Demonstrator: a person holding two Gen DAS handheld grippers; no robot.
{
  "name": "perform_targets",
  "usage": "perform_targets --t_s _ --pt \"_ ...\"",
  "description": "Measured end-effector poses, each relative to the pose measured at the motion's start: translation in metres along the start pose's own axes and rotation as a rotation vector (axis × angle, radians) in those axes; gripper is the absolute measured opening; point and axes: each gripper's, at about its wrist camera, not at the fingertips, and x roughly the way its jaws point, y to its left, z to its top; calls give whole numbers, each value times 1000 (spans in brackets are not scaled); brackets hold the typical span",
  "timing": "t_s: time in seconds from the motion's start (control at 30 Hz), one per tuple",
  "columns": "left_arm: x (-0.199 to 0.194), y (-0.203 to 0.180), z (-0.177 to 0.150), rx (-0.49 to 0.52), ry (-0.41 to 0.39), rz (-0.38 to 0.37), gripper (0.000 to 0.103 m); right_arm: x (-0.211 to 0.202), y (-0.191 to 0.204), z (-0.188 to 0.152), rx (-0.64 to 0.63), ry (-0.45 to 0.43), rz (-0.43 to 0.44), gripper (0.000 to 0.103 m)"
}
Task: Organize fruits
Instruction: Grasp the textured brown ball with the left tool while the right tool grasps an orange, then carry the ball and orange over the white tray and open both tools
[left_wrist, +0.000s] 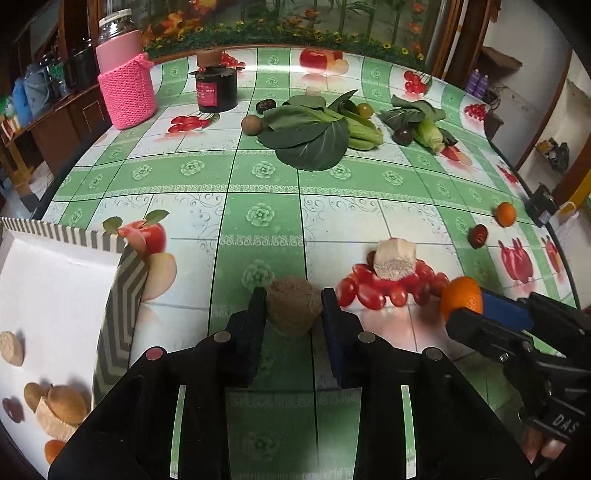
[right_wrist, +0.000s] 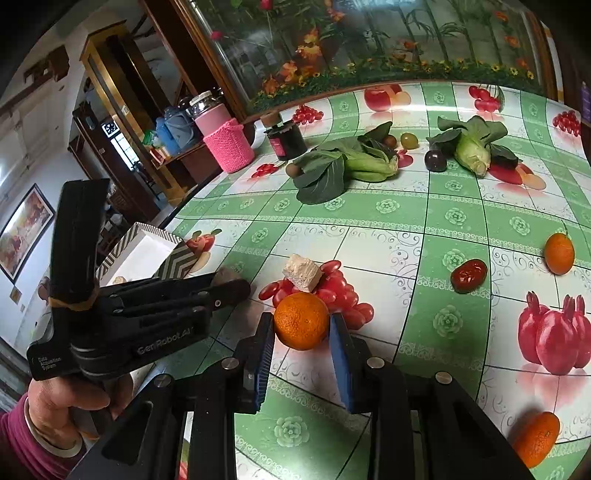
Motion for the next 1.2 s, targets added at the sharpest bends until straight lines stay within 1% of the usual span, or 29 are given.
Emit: perform_targets --t_s 0.13,0.23,0.37,0.5,0.7,0.83,0.93,1.1,1.2 --pt "-23 0 -9 3 -28 -22 28 -10 14 -5 -22 -8 0 29" --pt "-44 2 -20 13 -46 -44 28 -18 32 -13 -40 -15 9 29" --pt "-74 17 -39 -6 -64 -65 28 -26 58 -28 -60 -25 28 29" --pt "-102 36 -57 2 -101 -44 29 -26 80 -42 -63 -29 47 29" --pt "-130 66 -80 -5 -135 -16 29 -23 118 -61 -89 -21 66 29" --pt "-139 86 -94 -26 -141 10 29 -23 141 -66 -109 -33 89 29" --pt "-146 103 -104 -61 -141 24 29 -23 158 -67 -121 -39 120 29" --pt "-159 124 -113 -100 -164 54 29 -23 180 -68 -165 -32 140 29" --pt "-164 135 -115 -118 -172 69 29 -21 188 -67 -169 -28 158 29"
